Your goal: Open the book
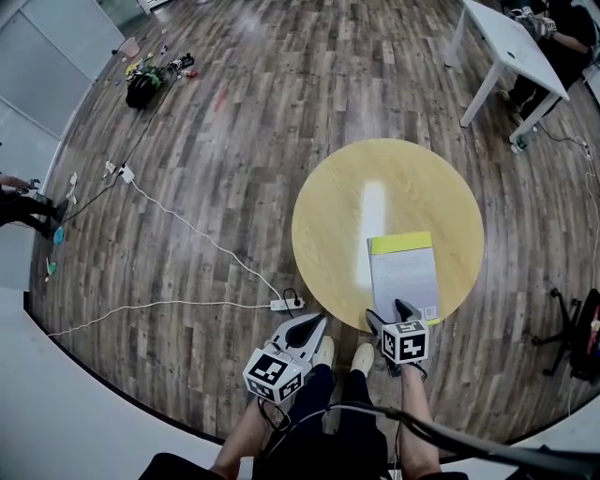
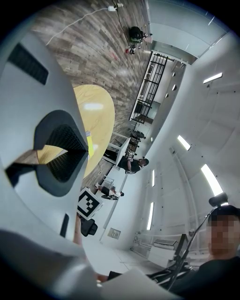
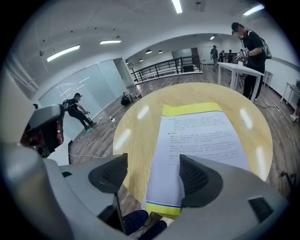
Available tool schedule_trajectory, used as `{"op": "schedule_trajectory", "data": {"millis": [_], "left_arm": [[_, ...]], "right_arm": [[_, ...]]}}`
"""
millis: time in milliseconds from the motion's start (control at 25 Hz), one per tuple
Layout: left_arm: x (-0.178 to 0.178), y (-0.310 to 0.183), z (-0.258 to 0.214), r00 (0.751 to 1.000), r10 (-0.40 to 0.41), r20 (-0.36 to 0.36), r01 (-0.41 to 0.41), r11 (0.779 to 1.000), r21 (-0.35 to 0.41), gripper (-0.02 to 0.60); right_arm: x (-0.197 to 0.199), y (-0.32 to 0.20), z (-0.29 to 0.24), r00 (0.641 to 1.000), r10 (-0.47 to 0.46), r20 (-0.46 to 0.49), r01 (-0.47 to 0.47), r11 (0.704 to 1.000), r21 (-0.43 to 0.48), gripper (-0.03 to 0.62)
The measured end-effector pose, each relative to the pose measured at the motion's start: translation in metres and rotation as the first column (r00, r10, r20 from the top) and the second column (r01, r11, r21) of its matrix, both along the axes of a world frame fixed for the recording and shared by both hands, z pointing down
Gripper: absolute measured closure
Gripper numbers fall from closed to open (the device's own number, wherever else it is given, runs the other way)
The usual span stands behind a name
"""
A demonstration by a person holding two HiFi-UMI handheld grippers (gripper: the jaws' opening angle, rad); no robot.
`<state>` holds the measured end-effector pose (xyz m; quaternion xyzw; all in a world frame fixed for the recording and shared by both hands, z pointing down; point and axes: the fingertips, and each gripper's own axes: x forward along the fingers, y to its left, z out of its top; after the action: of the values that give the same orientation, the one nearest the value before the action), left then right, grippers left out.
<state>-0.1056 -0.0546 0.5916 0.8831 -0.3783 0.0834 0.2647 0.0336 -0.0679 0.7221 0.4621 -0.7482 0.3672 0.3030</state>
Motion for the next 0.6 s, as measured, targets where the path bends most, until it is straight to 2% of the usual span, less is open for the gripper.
{"op": "schedule_trajectory", "data": {"millis": [320, 600], "left_arm": [[-0.009, 0.000, 0.007, 1.000, -0.015, 0.001, 0.016, 1.000, -0.015, 0.586], [-0.011, -0.004, 0.015, 1.000, -0.028, -0.005, 0.028, 0.999, -0.033, 0.586]], "right_arm": [[-0.003, 0.003, 0.014, 0.999, -0.001, -0.035, 0.000, 0.999, -0.041, 0.270], [0.004, 0.001, 0.019, 0.998, -0.011, -0.068, 0.008, 0.999, -0.042, 0.271]]}}
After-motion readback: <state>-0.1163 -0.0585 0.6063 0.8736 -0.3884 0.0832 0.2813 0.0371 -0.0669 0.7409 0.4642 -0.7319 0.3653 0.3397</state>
